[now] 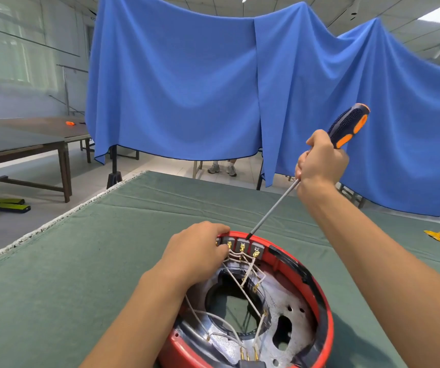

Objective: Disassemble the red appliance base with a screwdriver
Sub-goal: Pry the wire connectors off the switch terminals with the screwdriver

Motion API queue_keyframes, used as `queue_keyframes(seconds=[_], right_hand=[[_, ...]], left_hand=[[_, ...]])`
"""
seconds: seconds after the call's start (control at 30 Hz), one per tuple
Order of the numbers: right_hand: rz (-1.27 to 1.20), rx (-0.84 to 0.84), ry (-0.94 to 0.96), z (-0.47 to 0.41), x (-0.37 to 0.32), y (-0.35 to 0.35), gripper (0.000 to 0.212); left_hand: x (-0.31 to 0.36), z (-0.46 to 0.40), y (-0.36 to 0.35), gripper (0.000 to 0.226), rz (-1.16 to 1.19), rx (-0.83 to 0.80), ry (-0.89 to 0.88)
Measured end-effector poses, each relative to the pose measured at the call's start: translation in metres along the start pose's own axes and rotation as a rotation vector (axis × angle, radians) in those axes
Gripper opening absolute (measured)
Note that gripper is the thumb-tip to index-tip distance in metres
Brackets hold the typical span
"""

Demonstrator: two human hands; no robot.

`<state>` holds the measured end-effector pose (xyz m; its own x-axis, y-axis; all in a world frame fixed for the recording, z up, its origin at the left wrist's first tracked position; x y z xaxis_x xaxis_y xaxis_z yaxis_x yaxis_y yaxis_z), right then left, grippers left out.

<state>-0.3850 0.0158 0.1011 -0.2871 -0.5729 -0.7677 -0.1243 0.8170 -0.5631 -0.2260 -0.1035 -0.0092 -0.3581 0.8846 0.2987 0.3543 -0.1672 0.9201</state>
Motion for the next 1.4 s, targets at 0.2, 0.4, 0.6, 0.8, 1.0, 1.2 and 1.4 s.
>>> queue_keyframes(seconds=[0.2, 0.4, 0.6, 0.8, 1.0, 1.2, 1.4], right_hand=[[0.035, -0.049, 0.067, 0.013, -0.002, -0.001, 0.032], [0.043, -0.046, 0.079, 0.016, 0.001, 0.001, 0.030], [0.067, -0.079, 0.093, 0.015, 0.003, -0.002, 0.030], [0.150, -0.019, 0.043, 0.003, 0.009, -0.004, 0.028], [0.326, -0.004, -0.061, 0.007, 0.052, 0.007, 0.026], [0.276, -0.014, -0.077, 0.000, 0.038, 0.004, 0.025], [0.082, -0.015, 0.036, 0.004, 0.002, -0.006, 0.029]], left_hand=[[0.001, 0.001, 0.000, 0.043, 0.009, 0.006, -0.007], [0.001, 0.001, 0.000, 0.042, 0.013, 0.011, -0.016], [0.001, 0.001, 0.000, 0.042, 0.009, 0.011, -0.014], [0.001, 0.001, -0.001, 0.042, 0.004, 0.012, -0.018], [0.003, 0.002, 0.000, 0.036, 0.007, 0.025, -0.029], [0.000, 0.001, 0.002, 0.034, 0.025, 0.028, -0.011], [0.001, 0.004, 0.003, 0.034, 0.014, 0.027, -0.019]])
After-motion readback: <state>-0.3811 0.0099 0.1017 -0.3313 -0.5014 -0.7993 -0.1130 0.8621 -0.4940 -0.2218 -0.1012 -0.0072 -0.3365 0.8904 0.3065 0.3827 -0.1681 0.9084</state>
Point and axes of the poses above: each hand's wrist, its own z-axis away from the middle knuckle, its own y-axis out of the back of the hand, x = y × z, the point moved 4 cm from there along -z, towards the middle knuckle, and after that the axes turned 9 degrees about -z, right-handed, at the moved point
